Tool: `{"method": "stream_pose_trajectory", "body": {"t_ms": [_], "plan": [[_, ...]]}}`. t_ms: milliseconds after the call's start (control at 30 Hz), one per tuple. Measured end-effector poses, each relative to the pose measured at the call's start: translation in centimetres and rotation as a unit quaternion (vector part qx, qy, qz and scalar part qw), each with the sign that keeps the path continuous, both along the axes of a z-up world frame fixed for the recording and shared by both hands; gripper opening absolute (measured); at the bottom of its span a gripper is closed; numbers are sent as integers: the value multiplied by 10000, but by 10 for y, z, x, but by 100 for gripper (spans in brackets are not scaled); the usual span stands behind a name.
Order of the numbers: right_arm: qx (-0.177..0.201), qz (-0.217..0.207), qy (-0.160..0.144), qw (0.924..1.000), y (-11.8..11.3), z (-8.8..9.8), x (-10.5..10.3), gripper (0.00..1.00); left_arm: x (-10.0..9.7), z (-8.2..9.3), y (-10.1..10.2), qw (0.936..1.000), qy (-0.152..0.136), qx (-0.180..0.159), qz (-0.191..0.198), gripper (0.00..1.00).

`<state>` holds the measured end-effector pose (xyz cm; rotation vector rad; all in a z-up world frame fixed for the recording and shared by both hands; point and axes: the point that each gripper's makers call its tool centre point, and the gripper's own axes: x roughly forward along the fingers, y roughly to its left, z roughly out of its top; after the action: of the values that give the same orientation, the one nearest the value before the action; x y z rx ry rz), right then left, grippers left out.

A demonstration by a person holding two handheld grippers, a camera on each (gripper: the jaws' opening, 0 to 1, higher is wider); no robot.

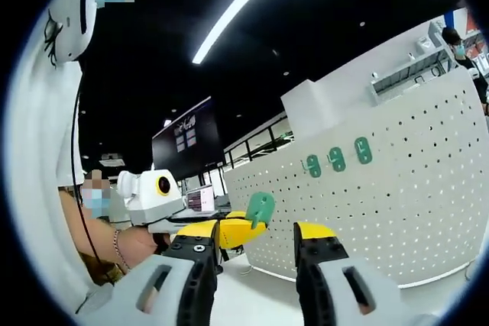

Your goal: Insert the hook assembly into the mounting plate slot until the hook locks in place.

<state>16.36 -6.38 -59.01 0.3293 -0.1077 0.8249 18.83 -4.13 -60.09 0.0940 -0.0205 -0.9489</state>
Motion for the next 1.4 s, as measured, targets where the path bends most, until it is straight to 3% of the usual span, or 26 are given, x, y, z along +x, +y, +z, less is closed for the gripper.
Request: {"method": "stream_pose_trajectory", "body": {"t_ms": [733, 900, 1400], "plan": [[111, 110, 29, 9999, 16, 8, 10, 25, -2, 3, 0, 10000, -15, -57, 12, 3], [82, 154, 109, 9998, 18, 5, 11, 14, -2, 3, 0, 10000, -20, -76, 26, 3], [273, 36, 221, 9994, 21, 6, 16, 4, -3, 2, 1, 9999, -10, -103, 70, 3]]}}
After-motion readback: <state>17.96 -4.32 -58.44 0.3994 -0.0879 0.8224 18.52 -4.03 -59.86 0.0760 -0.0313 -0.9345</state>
